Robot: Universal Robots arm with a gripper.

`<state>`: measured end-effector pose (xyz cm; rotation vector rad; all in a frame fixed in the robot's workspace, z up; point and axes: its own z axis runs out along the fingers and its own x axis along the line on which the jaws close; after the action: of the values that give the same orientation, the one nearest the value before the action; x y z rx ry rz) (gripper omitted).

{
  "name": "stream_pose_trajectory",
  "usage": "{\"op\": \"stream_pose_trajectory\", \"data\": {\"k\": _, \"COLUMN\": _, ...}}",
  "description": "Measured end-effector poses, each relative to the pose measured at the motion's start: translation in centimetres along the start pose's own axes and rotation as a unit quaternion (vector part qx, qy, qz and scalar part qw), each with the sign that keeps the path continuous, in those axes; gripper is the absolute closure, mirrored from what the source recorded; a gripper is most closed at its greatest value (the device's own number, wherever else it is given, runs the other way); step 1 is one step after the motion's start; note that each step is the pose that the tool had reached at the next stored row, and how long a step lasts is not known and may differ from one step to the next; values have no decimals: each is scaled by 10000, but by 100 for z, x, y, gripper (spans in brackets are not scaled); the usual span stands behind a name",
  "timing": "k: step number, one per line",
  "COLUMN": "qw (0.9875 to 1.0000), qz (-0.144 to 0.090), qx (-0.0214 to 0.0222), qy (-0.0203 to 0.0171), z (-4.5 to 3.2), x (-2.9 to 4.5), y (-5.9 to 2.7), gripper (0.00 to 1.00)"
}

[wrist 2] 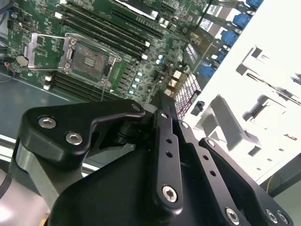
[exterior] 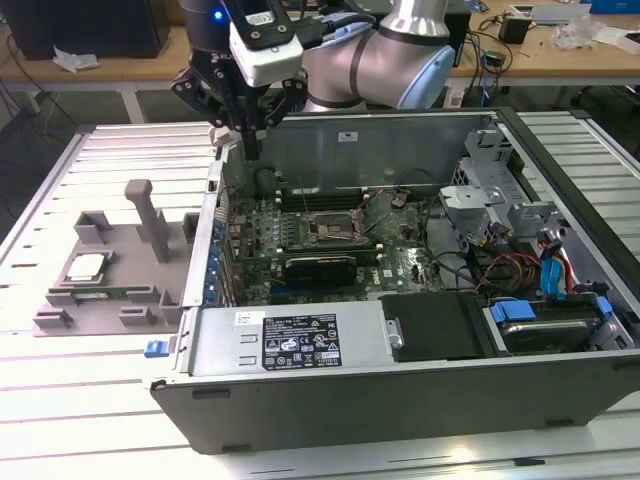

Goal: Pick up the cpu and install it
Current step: 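Reach for the cpu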

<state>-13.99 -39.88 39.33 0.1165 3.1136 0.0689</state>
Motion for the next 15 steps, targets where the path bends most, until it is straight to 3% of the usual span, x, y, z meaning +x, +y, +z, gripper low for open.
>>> {"op": "stream_pose_trajectory", "data": {"k": 7, "qw": 10000, "qz": 0, "qx": 0, "qy": 0, "z": -5, "x": 170, "y": -13, "gripper": 89}}
{"op": "stream_pose_trajectory", "data": {"k": 11, "qw": 10000, "qz": 0, "qx": 0, "qy": 0, "z": -5, "x": 213, "y": -16, "gripper": 89}}
{"op": "stream_pose_trajectory", "data": {"k": 15, "qw": 10000, "qz": 0, "qx": 0, "qy": 0, "z": -8, "x": 317, "y": -24, "gripper": 89}}
